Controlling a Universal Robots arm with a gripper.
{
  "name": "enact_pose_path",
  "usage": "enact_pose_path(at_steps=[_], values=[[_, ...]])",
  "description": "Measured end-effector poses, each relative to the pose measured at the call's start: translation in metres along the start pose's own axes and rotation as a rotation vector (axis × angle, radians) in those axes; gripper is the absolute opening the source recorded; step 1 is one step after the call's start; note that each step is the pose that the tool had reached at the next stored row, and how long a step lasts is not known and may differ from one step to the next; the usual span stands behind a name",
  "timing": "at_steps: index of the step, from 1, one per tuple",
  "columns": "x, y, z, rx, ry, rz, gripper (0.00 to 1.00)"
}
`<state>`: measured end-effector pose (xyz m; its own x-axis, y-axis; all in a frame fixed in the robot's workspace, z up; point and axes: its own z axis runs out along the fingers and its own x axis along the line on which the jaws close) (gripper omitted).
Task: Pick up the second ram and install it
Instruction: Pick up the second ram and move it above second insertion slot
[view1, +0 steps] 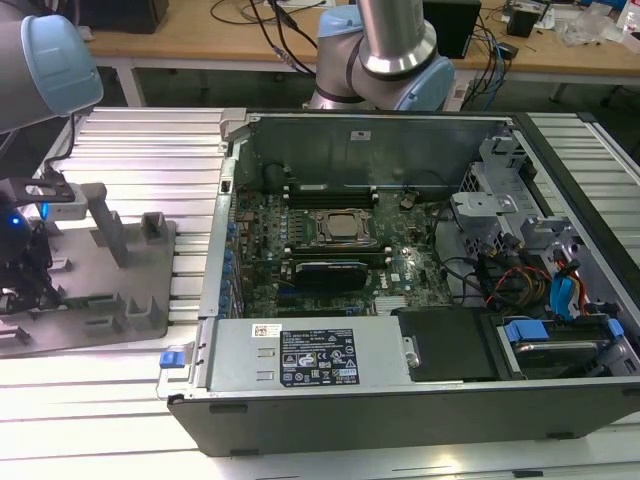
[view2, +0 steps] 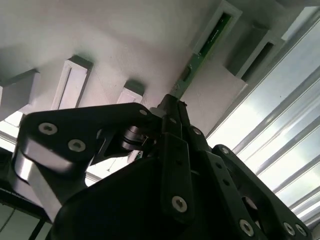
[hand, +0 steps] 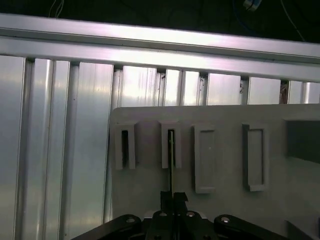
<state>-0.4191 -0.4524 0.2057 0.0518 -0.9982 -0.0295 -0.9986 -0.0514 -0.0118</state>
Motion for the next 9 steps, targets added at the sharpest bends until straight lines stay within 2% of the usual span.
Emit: enact_pose_path(at_steps=[1, 2, 9], values=[[0.0, 0.0, 0.0001, 0.0009, 0.0004, 0.03, 0.1], [0.0, 0.0, 0.0001, 0.0013, 0.0005, 0.041, 0.1], [0.0, 0.0, 0.0001, 0.0013, 0.0005, 0.045, 0.1]])
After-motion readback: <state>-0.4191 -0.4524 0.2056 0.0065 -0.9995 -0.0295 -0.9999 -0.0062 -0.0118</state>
